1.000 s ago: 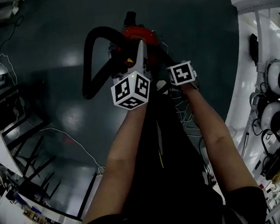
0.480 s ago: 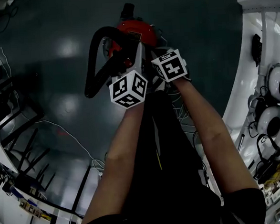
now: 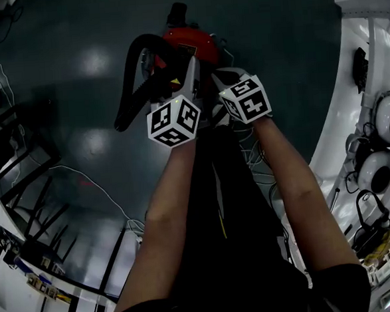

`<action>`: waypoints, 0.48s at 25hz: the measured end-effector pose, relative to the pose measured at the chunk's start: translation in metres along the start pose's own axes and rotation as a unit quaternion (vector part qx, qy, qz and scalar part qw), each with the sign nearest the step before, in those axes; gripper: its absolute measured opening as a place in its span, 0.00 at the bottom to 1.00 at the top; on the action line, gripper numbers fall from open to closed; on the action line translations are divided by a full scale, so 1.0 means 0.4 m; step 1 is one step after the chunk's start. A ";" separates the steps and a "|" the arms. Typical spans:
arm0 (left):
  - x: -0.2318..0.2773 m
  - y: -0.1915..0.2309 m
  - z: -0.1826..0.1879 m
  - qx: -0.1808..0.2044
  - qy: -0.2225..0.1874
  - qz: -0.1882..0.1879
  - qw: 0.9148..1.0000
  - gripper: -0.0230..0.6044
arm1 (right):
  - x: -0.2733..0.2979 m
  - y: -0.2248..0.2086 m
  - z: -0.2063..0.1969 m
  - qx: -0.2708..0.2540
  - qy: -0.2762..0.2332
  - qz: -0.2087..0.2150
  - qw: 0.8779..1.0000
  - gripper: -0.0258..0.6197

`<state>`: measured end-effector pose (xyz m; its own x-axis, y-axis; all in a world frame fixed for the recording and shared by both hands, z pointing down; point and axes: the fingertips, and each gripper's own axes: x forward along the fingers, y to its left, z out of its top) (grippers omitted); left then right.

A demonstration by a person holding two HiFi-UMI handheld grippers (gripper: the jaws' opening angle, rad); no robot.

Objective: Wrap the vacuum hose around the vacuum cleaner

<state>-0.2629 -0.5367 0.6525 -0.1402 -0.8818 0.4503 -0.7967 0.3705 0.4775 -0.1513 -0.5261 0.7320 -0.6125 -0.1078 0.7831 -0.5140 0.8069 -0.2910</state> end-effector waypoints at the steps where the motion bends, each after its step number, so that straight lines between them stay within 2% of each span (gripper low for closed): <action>1: 0.007 0.003 0.001 -0.004 0.000 0.003 1.000 0.74 | -0.008 0.009 0.002 -0.004 -0.013 0.018 1.000 0.04; 3: 0.022 0.010 0.005 -0.007 0.003 0.008 1.000 0.75 | -0.024 0.038 0.009 -0.013 -0.040 0.063 0.997 0.06; 6: 0.040 0.009 0.007 0.000 0.006 0.009 1.000 0.76 | -0.049 0.087 0.011 -0.028 -0.064 0.135 0.988 0.16; 8: 0.049 0.011 0.007 0.000 0.007 0.010 1.000 0.76 | -0.069 0.109 0.014 -0.032 -0.076 0.176 0.981 0.16; 10: 0.053 0.019 0.006 -0.003 0.009 0.011 1.000 0.77 | -0.086 0.129 0.020 -0.033 -0.080 0.211 0.974 0.20; 11: 0.054 0.022 0.006 -0.003 0.009 0.011 1.000 0.78 | -0.091 0.140 0.022 -0.036 -0.079 0.223 0.971 0.28; 12: 0.054 0.023 0.005 -0.002 0.010 0.011 1.000 0.79 | -0.091 0.146 0.023 -0.044 -0.076 0.227 0.970 0.26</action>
<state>-0.2746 -0.5529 0.6651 -0.1459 -0.8675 0.4756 -0.7916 0.3906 0.4698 -0.1645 -0.4802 0.6814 -0.8481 0.1921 0.4938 -0.1208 0.8373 -0.5332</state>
